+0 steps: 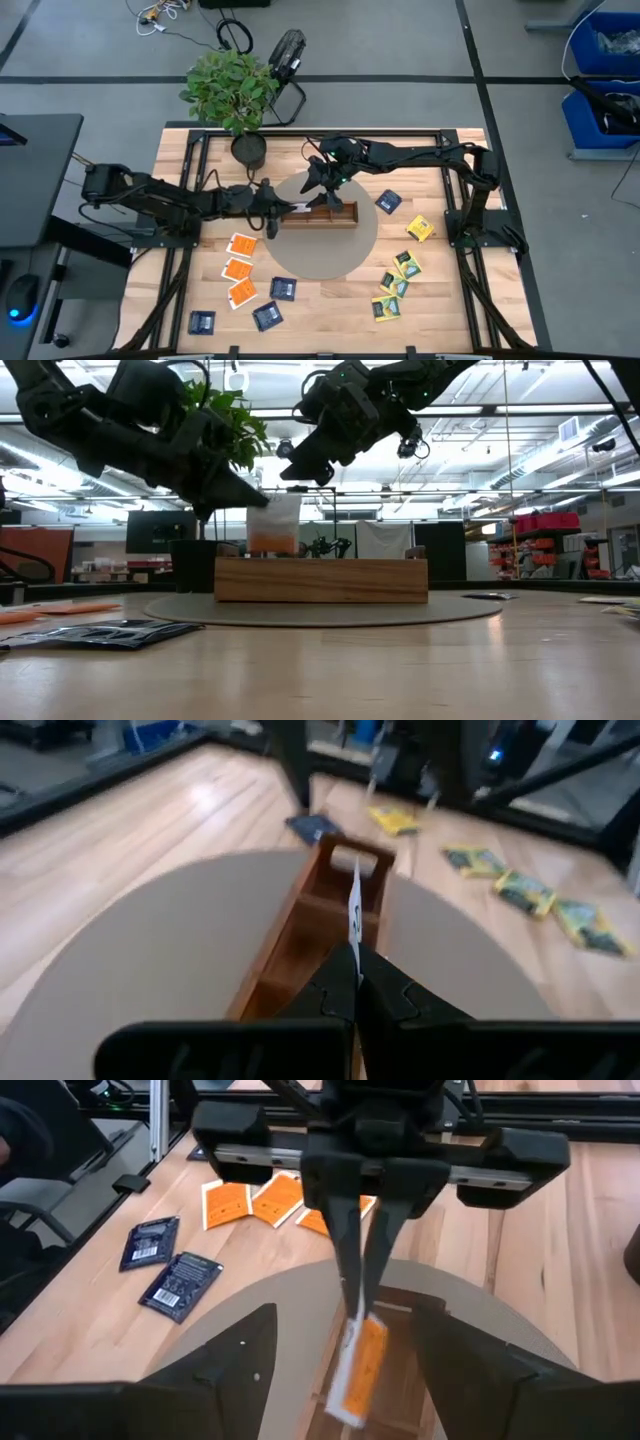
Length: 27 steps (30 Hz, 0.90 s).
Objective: Pick & Place Tea
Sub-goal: Put the orange tea bag into the left section of the wooden organizer
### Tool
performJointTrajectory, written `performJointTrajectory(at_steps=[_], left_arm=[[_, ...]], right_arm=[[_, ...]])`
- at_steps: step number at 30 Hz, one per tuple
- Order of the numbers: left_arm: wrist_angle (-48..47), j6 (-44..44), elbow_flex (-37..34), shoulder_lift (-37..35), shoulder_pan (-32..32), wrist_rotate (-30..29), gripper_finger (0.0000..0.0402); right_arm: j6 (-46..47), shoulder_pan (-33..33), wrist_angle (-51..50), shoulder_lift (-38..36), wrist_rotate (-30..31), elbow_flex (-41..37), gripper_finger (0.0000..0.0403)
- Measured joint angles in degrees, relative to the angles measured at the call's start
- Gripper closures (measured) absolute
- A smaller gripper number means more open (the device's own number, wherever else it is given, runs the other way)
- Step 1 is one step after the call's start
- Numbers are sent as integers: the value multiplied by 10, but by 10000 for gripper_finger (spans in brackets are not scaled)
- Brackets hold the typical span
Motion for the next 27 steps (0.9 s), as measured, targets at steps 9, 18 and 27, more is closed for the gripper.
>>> performJointTrajectory(at_steps=[9, 18, 27], left_arm=[[-34, -9, 0, 0, 0, -25, 400], [-31, -34, 0, 0, -1, -18, 400], [-36, -45, 1, -15, -7, -17, 400]], right_arm=[[-2, 0, -8, 0, 0, 0, 163], [-2, 0, -8, 0, 0, 0, 163], [-2, 0, -13, 0, 0, 0, 163]])
